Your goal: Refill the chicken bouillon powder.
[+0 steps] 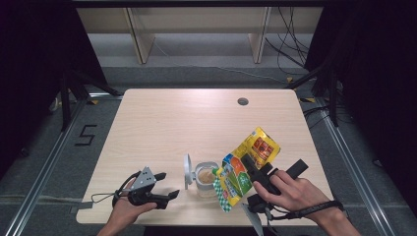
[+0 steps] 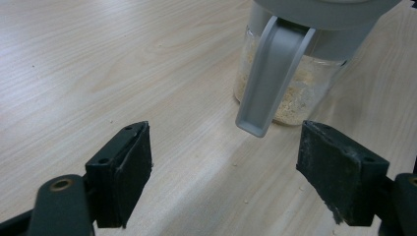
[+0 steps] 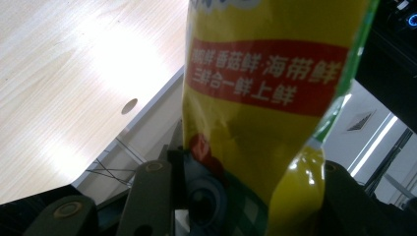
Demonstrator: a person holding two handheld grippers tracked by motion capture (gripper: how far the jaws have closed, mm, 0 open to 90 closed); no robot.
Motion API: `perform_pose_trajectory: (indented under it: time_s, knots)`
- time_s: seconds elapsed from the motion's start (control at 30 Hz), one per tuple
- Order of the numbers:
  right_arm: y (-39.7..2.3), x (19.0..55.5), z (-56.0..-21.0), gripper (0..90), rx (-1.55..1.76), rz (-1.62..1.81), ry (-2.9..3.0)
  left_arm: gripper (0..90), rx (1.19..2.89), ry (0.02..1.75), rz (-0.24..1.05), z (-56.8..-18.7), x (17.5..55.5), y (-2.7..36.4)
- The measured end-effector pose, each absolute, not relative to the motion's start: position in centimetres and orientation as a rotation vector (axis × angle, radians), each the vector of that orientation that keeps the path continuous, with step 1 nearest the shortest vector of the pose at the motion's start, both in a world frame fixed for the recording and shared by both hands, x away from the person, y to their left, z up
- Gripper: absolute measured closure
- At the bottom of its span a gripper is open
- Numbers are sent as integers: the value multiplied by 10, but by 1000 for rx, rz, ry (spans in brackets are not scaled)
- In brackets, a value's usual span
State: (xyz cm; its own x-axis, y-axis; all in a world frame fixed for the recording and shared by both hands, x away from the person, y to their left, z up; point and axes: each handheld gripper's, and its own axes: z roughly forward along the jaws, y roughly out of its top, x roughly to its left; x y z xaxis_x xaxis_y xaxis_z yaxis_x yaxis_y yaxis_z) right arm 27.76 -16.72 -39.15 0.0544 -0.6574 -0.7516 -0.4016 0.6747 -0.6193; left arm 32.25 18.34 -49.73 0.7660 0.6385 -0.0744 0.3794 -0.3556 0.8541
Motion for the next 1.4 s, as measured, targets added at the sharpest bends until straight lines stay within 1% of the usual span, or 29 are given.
perform_pose_trajectory:
  time_s: [0.07,0.13,0.47,0.53,0.57,0.77,0.9,1.07,1.1,1.4]
  knots:
    - [-167,278,-391,620,-898,-241,1567,204,1973,793,329,-498,321,182]
    - [-166,278,-389,622,-933,-284,1546,204,1963,790,329,-499,322,182]
    - [-167,278,-390,623,-929,-283,1560,204,1970,789,317,-498,322,182]
    - [-167,278,-390,624,-921,-283,1566,204,1987,787,333,-498,323,183]
    - [-167,278,-390,624,-921,-283,1566,204,1971,789,317,-498,322,182]
    - [-166,278,-389,626,-930,-288,1558,204,1975,788,321,-498,322,182]
    - [-167,277,-388,626,-934,-291,1555,204,1980,788,351,-499,323,182]
    - [-166,277,-389,628,-932,-284,1558,204,1975,790,348,-499,323,182]
    - [-166,277,-389,628,-932,-284,1558,204,1961,793,327,-499,322,182]
    - [-166,277,-390,630,-936,-282,1566,204,1978,770,345,-498,323,183]
